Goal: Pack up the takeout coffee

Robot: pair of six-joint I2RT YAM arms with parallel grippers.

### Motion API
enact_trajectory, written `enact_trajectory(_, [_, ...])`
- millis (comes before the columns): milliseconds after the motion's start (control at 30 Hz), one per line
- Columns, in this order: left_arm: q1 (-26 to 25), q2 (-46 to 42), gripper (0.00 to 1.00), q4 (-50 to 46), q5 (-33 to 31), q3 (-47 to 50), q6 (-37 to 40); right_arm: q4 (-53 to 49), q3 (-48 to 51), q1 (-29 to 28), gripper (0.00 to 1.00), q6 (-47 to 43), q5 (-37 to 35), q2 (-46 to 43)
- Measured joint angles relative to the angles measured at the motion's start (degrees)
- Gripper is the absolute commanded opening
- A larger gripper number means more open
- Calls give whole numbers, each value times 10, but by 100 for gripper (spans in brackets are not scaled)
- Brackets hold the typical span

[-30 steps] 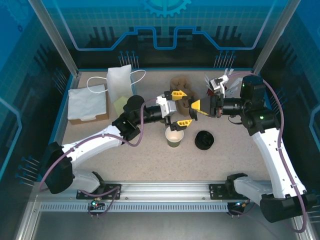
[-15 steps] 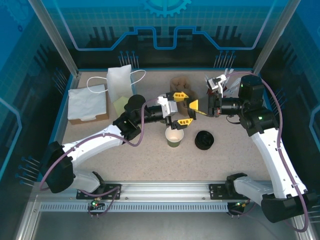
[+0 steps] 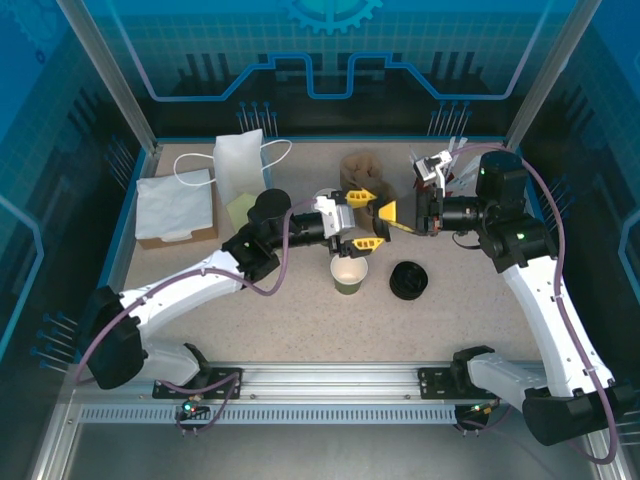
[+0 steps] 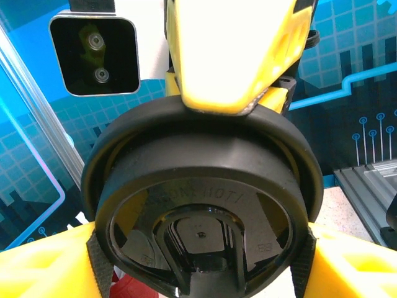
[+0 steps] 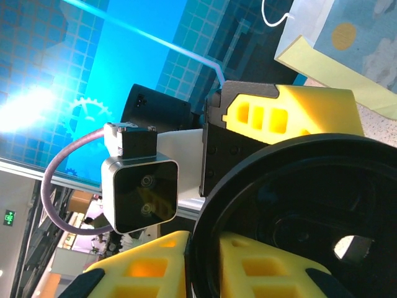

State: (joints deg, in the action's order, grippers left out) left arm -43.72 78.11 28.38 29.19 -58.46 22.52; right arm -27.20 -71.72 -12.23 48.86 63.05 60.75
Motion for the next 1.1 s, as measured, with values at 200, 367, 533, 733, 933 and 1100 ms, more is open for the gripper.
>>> enact_trajectory(200, [0, -27, 71, -111, -20, -3, 22, -52, -1, 1, 51, -45, -20, 2])
enact_trajectory(367, [0, -53, 68, -263, -55, -29, 36, -146, -10, 18, 57, -111, -100, 8])
enact_trajectory(533, [-1, -57, 66, -452, -115, -96, 33, -252, -18, 23, 58, -187, -253, 15])
enact_trajectory(733, [-9, -31, 65, -620, -188, -163, 9, -310, 29, 25, 58, -248, -419, 23])
enact_trajectory(933, [-47, 64, 65, -759, -255, -231, -1, -337, 94, 25, 58, -285, -539, 52])
enact_trajectory(1100, [-64, 153, 65, -845, -301, -299, 1, -341, 121, 26, 58, -301, -592, 56])
